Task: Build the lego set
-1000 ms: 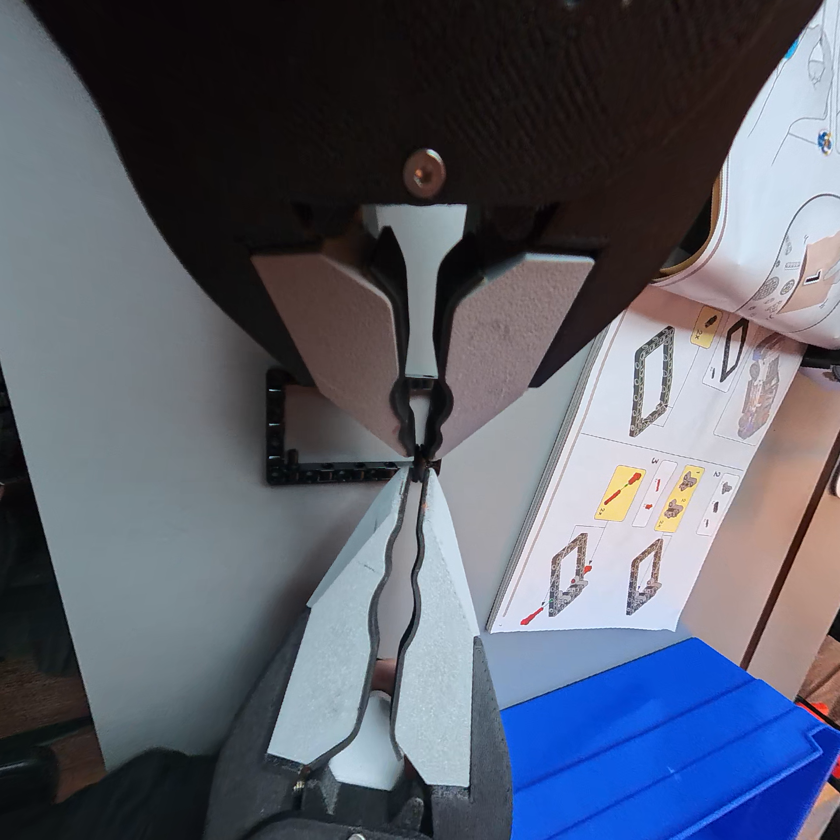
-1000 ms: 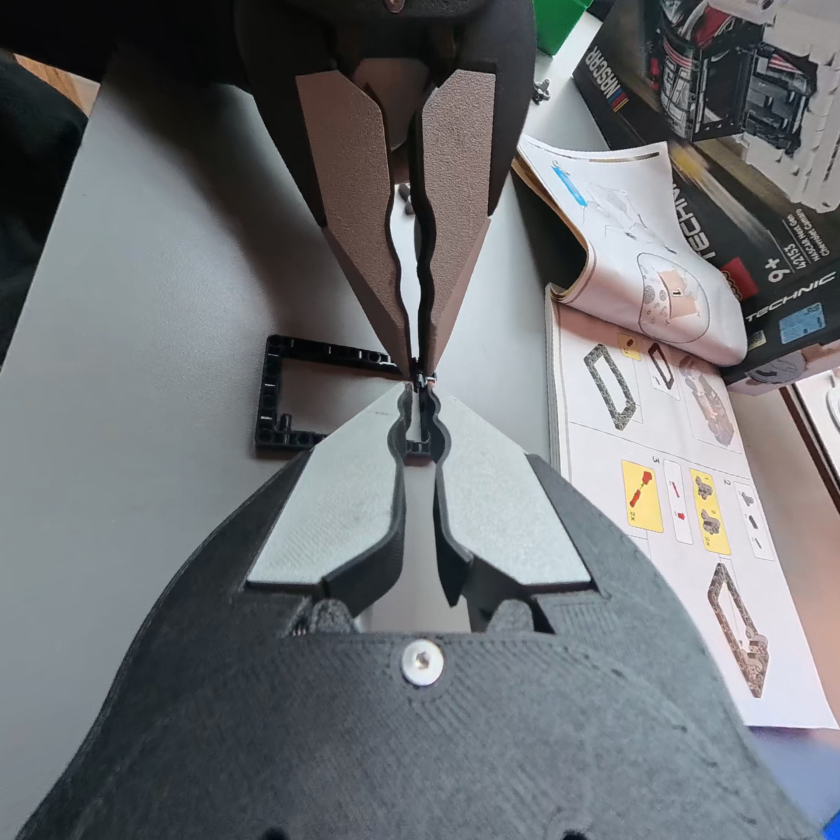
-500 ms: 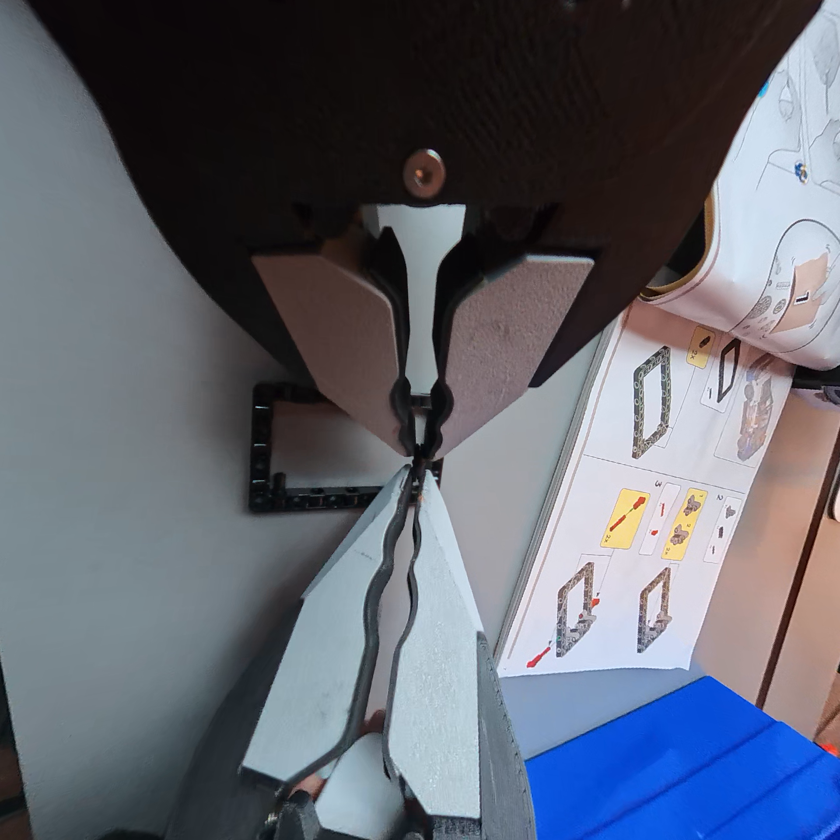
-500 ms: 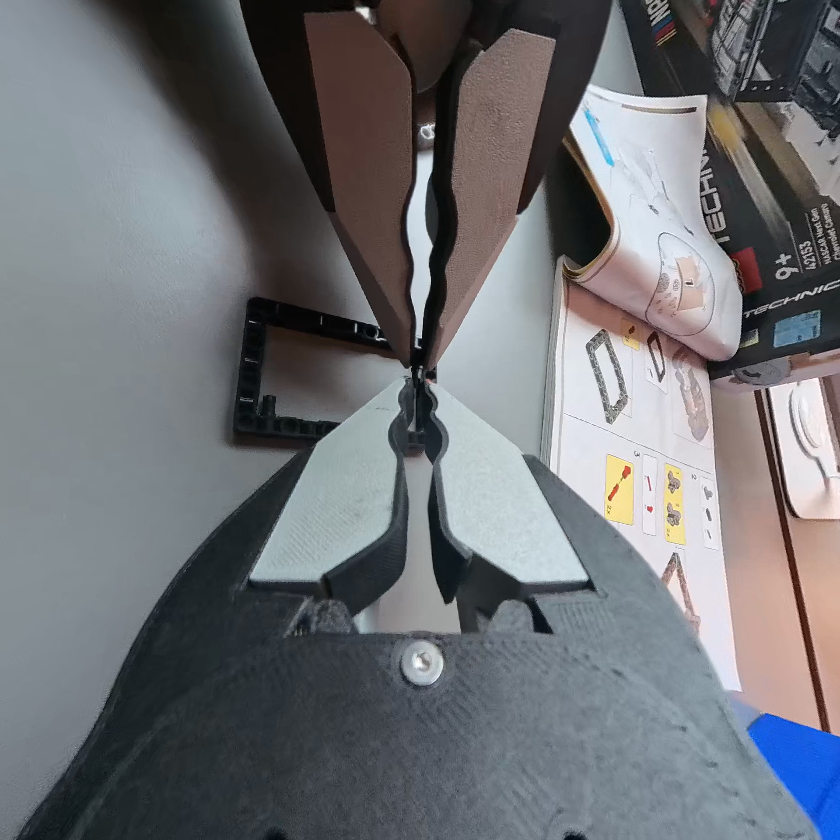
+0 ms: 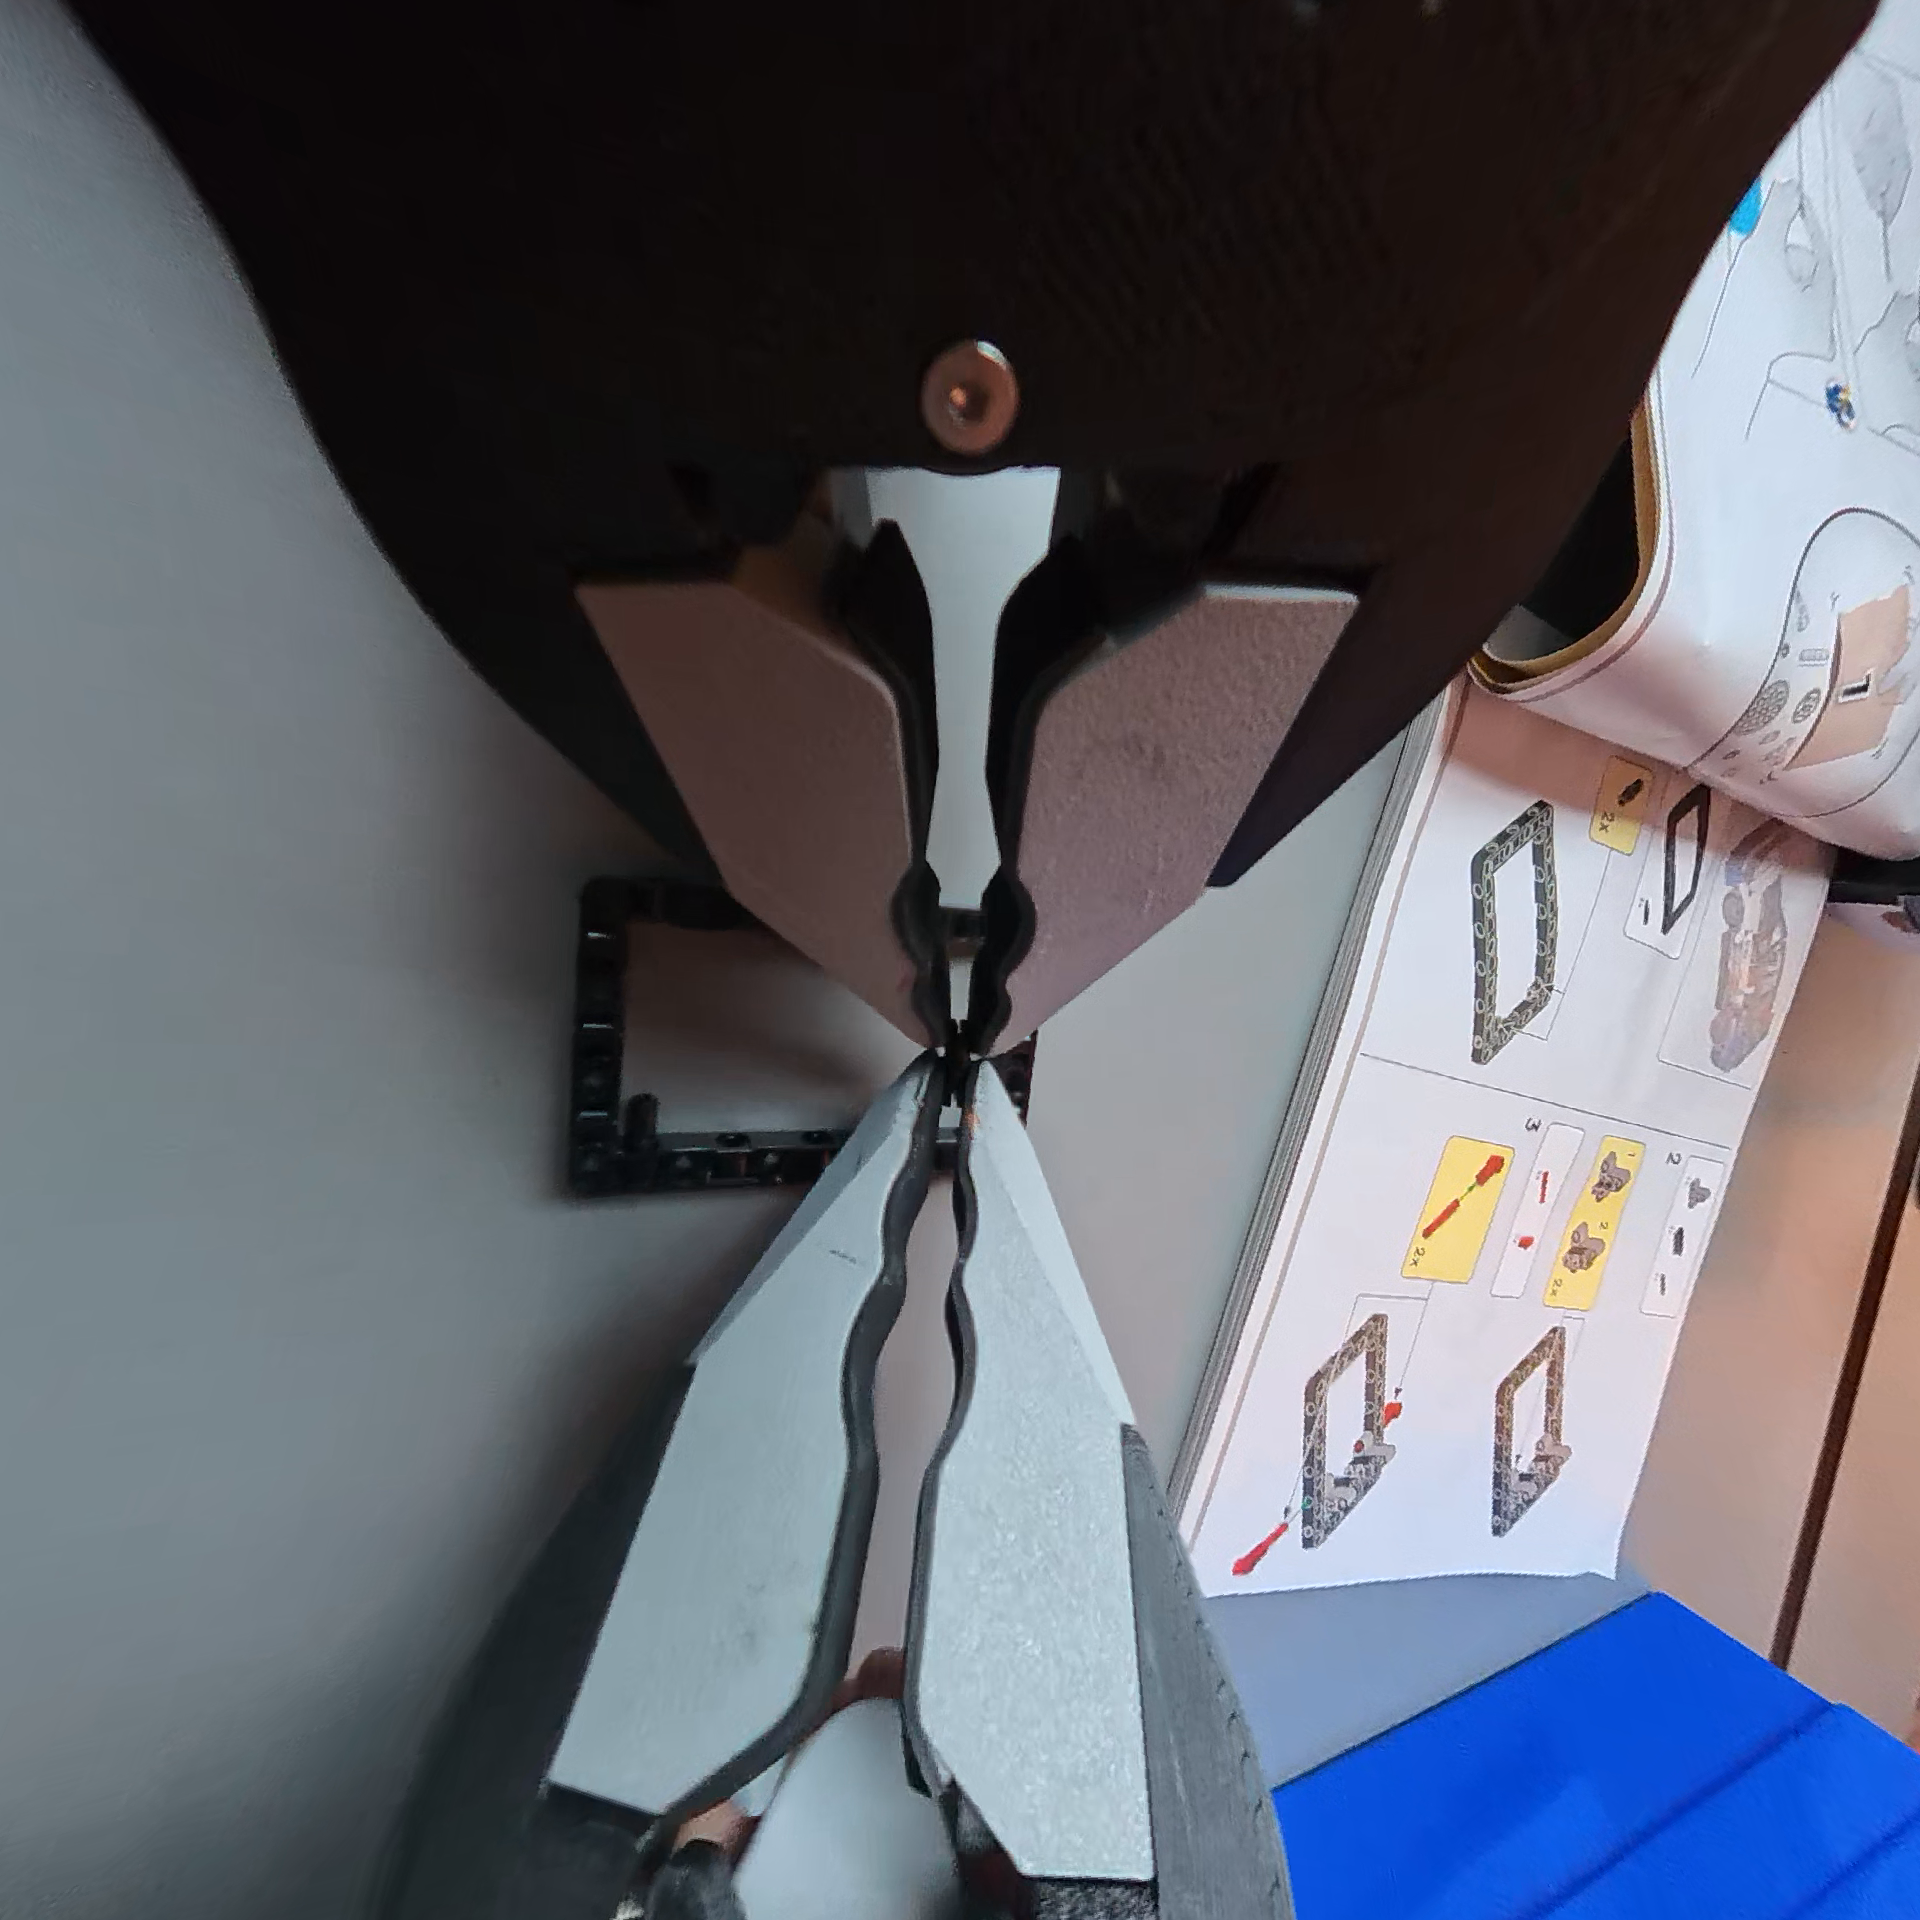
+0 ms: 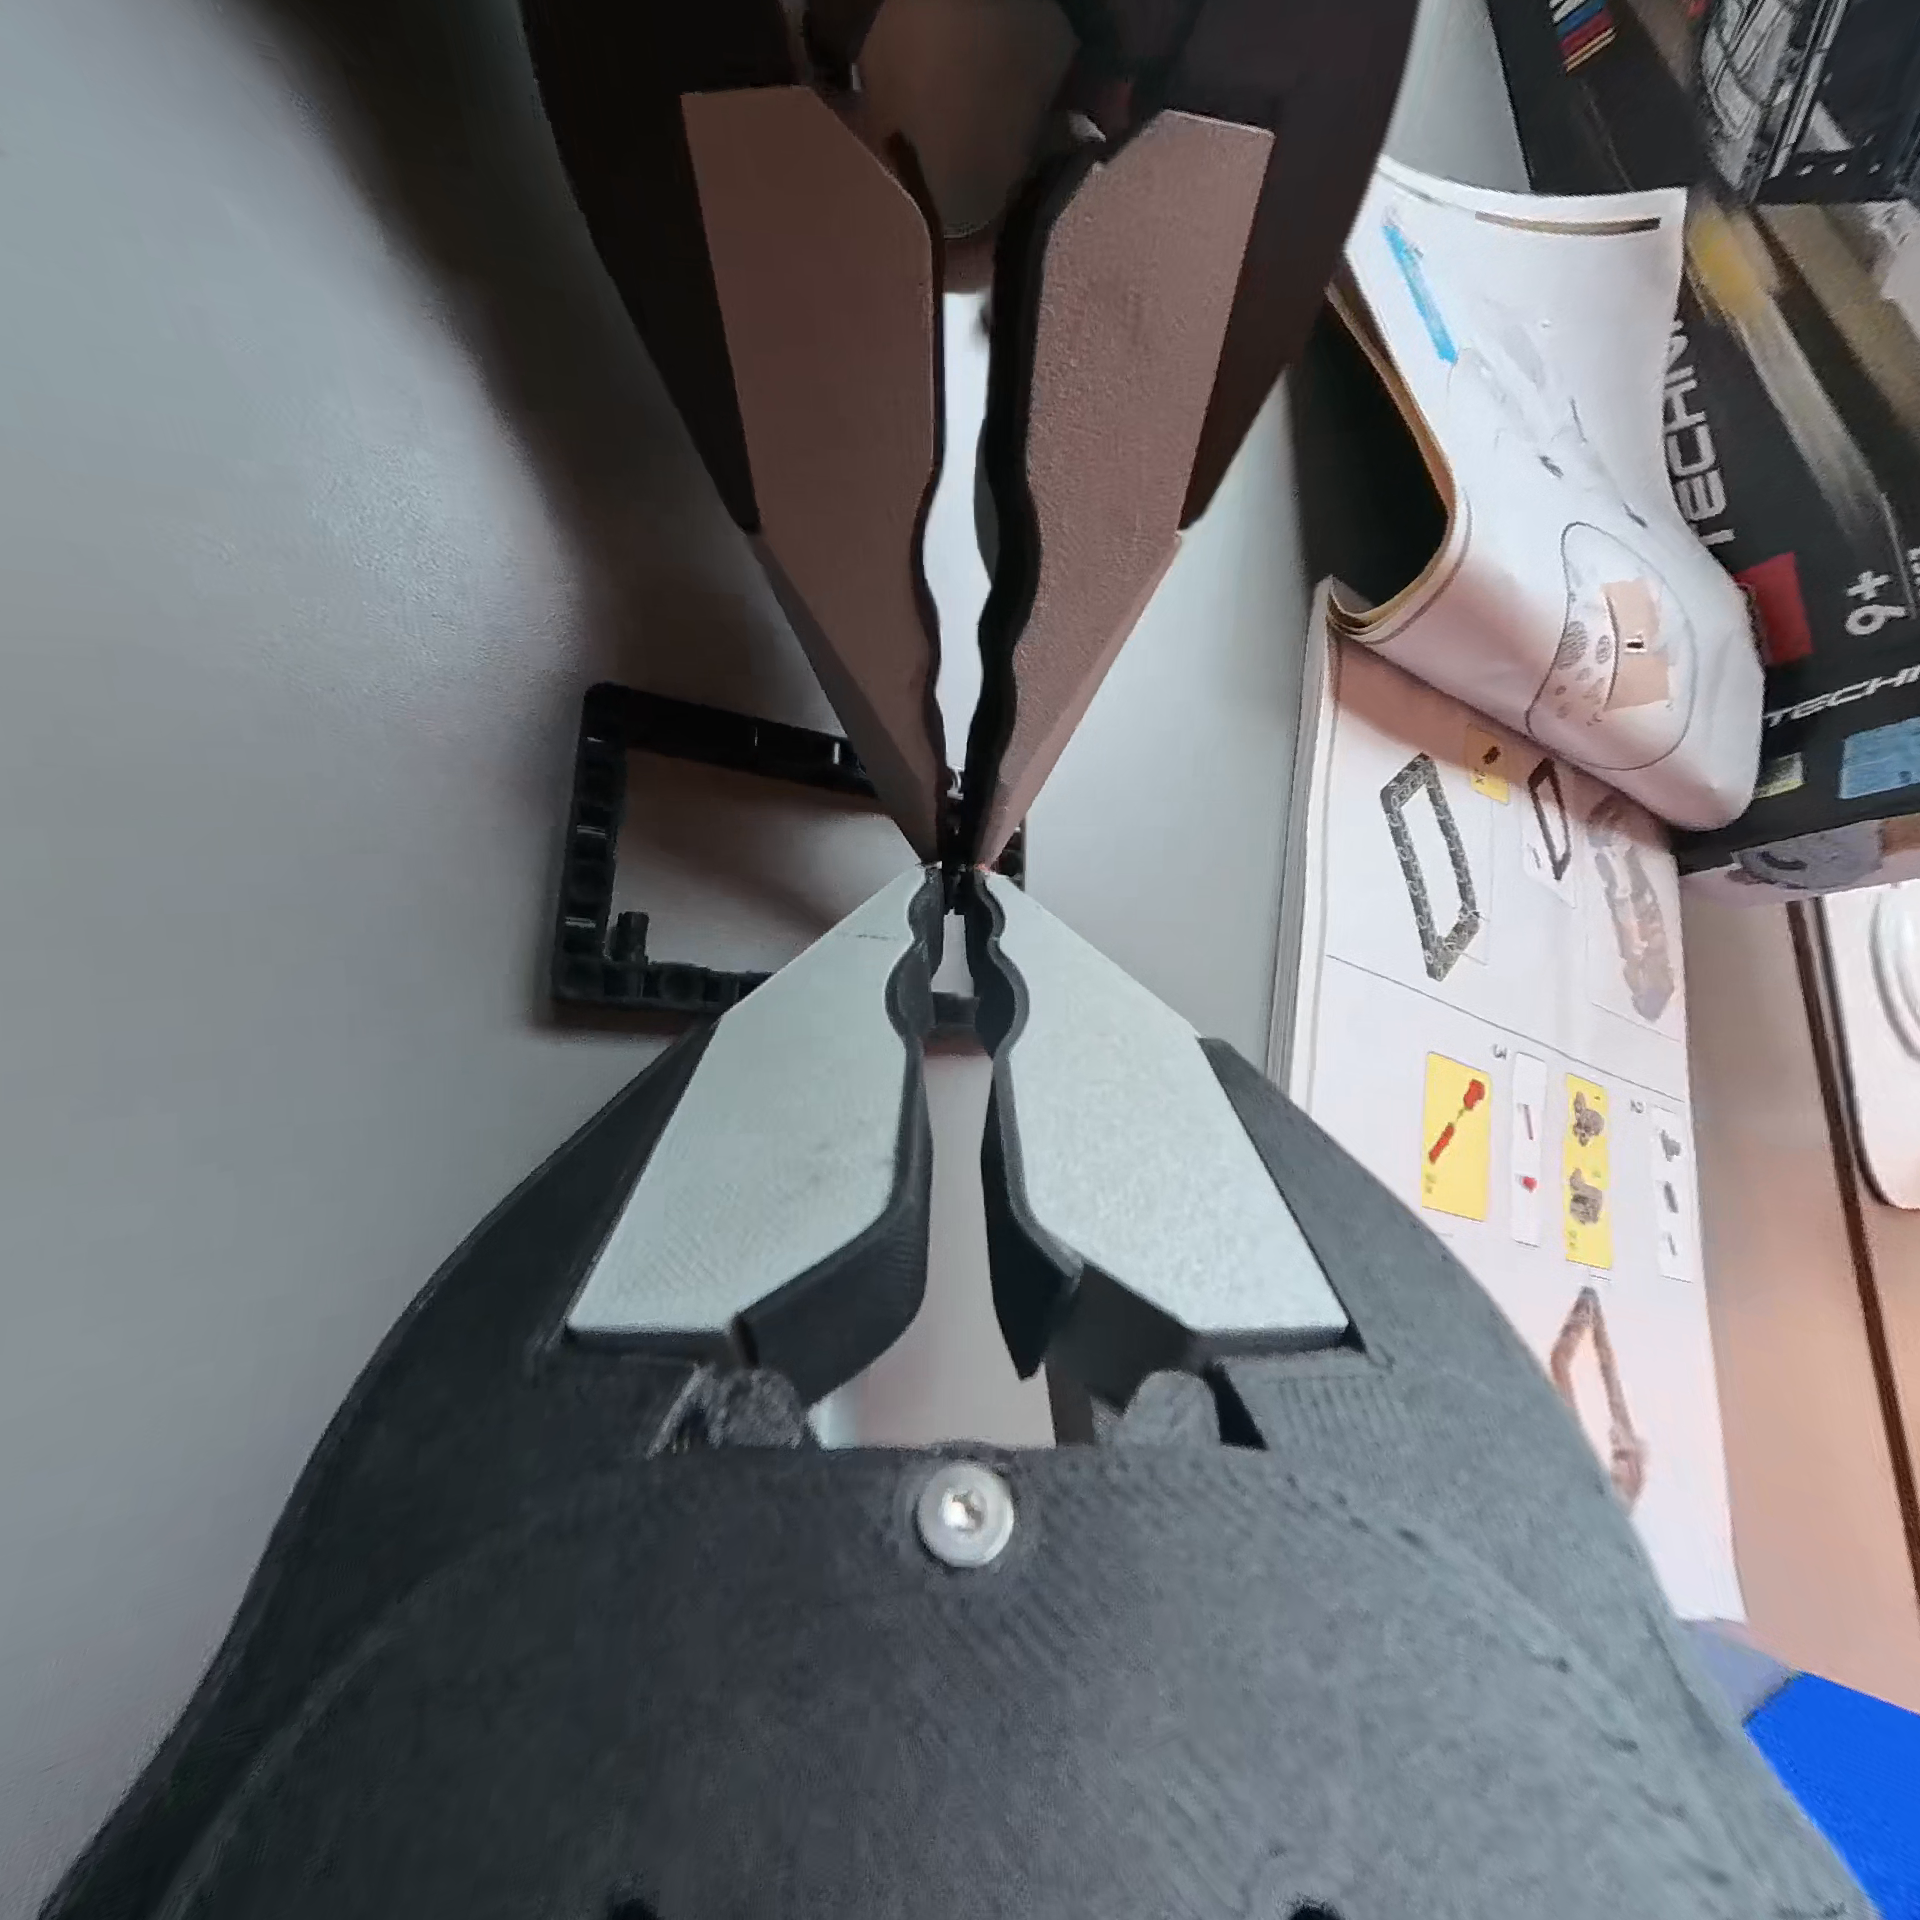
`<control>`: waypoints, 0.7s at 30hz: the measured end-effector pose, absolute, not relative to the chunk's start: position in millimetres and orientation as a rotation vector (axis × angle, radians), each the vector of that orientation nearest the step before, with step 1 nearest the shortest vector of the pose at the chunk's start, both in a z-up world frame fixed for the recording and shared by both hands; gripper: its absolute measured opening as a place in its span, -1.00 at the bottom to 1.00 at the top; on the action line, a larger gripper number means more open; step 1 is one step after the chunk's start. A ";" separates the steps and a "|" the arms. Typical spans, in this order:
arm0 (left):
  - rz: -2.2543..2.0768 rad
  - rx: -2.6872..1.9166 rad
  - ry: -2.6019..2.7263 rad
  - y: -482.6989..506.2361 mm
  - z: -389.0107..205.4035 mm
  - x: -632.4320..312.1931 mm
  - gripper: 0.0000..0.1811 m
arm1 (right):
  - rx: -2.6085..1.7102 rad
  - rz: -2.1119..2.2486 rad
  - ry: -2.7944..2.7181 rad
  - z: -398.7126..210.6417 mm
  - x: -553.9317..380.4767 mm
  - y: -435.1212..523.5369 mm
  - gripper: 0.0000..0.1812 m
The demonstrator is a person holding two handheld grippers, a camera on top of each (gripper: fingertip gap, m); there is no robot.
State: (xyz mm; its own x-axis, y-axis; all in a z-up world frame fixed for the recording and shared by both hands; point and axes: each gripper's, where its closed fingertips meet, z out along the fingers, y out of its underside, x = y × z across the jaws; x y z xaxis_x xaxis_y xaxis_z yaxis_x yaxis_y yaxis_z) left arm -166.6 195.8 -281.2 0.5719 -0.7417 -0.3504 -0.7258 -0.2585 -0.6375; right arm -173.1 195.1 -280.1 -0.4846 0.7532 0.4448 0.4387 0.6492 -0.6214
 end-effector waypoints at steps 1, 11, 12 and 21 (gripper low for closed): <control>-0.023 -2.002 1.173 195.9 -279.9 -165.6 -0.98 | -0.920 0.576 -2.148 -279.2 -172.2 195.2 -0.98; -0.079 -1.980 1.144 199.5 -279.5 -164.7 -0.97 | -0.879 0.539 -2.116 -278.7 -173.5 198.6 -0.99; -0.088 -1.986 1.141 198.8 -278.8 -164.9 -0.97 | -0.866 0.535 -2.109 -277.7 -173.9 197.9 -0.99; 0.042 -2.011 1.169 200.7 -282.0 -172.3 -1.00 | -0.805 0.386 -2.071 -274.2 -174.6 204.1 -0.99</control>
